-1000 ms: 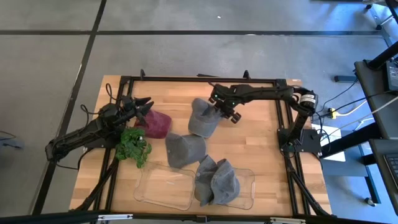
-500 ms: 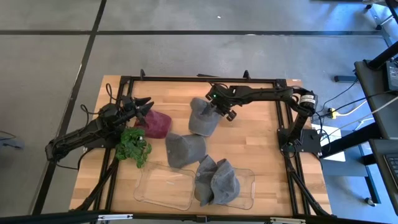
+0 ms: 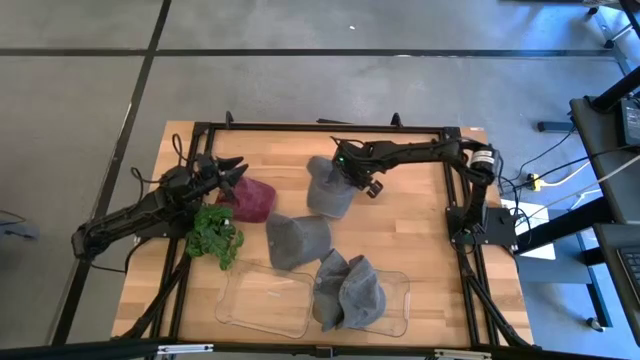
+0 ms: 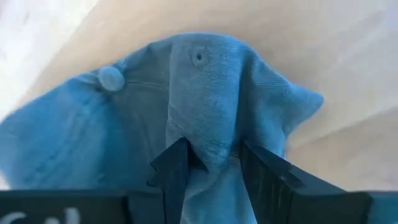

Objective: Pick & Place hat
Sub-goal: Put the gray cap into the right transparent bin

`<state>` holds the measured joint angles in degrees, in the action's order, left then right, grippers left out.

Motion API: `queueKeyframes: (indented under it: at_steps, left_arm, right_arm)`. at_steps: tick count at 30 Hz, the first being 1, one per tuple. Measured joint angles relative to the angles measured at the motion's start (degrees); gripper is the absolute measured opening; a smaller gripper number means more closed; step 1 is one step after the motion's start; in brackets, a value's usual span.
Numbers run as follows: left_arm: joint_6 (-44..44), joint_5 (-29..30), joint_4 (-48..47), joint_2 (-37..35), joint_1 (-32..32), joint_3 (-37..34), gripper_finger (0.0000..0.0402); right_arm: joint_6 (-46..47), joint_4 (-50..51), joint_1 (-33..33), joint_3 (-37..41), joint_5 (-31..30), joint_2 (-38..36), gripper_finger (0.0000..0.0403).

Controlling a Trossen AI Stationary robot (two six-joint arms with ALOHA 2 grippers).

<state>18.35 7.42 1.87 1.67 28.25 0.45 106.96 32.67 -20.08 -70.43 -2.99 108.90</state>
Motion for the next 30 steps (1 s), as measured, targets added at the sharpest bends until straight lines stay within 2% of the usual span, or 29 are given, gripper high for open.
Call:
queueKeyframes:
  at_steps: [6,24,30]
  left_arm:
    - [2.0,0.0,0.0,1.0,0.0,0.0,0.0169]
    - [1.9,0.1,0.0,1.6,0.0,0.0,0.0169]
    - [-1.0,0.0,0.0,1.6,0.0,0.0,0.0169]
  right_arm:
    - [-13.0,0.5,-0.4,0.0,-0.1,0.3,0.0148]
    - [-13.0,-0.2,-0.4,0.0,0.0,0.3,0.0148]
    - [-13.0,-0.2,-0.4,0.0,0.0,0.3,0.0148]
